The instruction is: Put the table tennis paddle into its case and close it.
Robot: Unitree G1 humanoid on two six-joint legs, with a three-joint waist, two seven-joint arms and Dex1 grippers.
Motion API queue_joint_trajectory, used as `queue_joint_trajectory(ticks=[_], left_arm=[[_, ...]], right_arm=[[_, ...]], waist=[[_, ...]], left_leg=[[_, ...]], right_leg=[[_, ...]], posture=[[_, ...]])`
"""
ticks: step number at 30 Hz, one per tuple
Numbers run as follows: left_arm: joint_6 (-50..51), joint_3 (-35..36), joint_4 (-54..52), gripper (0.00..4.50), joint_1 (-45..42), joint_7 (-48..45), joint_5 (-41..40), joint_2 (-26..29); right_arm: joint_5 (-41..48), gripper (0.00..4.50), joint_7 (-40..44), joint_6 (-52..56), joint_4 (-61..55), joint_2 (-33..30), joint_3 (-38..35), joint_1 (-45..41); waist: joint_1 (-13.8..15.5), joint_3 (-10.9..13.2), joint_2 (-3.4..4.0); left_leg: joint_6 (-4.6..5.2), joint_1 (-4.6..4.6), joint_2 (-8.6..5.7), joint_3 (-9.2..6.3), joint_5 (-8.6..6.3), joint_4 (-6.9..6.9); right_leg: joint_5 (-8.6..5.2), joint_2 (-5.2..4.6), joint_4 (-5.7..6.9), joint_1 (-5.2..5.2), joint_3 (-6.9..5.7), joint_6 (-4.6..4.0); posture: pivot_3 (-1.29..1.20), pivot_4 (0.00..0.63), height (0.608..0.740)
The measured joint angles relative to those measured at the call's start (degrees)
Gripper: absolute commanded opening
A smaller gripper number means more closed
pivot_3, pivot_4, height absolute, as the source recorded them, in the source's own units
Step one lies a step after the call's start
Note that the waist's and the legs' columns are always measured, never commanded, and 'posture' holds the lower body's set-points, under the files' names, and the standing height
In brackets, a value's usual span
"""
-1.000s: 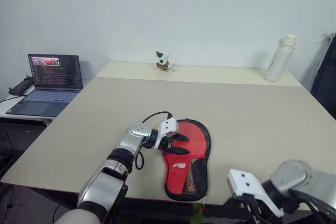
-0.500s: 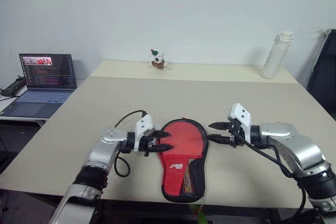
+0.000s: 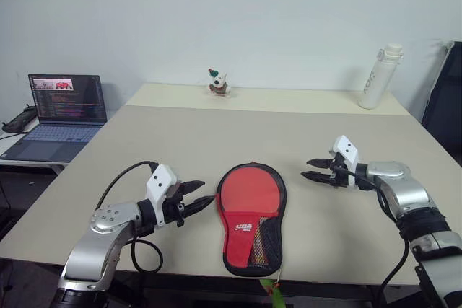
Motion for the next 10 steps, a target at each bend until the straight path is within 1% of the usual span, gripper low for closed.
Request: queue_joint_trajectory(ticks=[4,7,10], left_arm=[[-0.1,-1.3,0.1,2.58,-1.4,1.6,0.3,0.0],[-0.7,-1.9,0.4,2.58,-1.1,1.8,0.3,0.0],[-1.2,-2.4,0.6,2.58,1.2,2.2,0.3,0.1]], right_arm=[[-1.7,2.34,-0.5,-2.1,6.4,-2.7,-2.5,-1.5],[-2.1,2.34,-1.1,-2.0,4.1,-2.8,-3.5,-0.5],[-2.2,2.34,-1.0,0.1,0.3,-2.8,-3.5,2.2]], waist=[[0.0,0.0,0.02],[-0.4,0.0,0.05],[-0.6,0.1,0.10]], left_leg=[[0.00,0.00,0.00,0.05,0.00,0.00],[-0.02,0.03,0.03,0.08,0.01,-0.03],[-0.02,0.04,0.05,0.13,0.01,-0.06]], right_leg=[[0.00,0.00,-0.04,0.00,0.04,0.00],[0.00,0.02,-0.03,0.00,0.08,0.00],[0.00,0.03,-0.04,-0.02,0.13,0.00]], posture=[[0.00,0.150,0.740],[0.00,0.150,0.740],[0.00,0.150,0.740]])
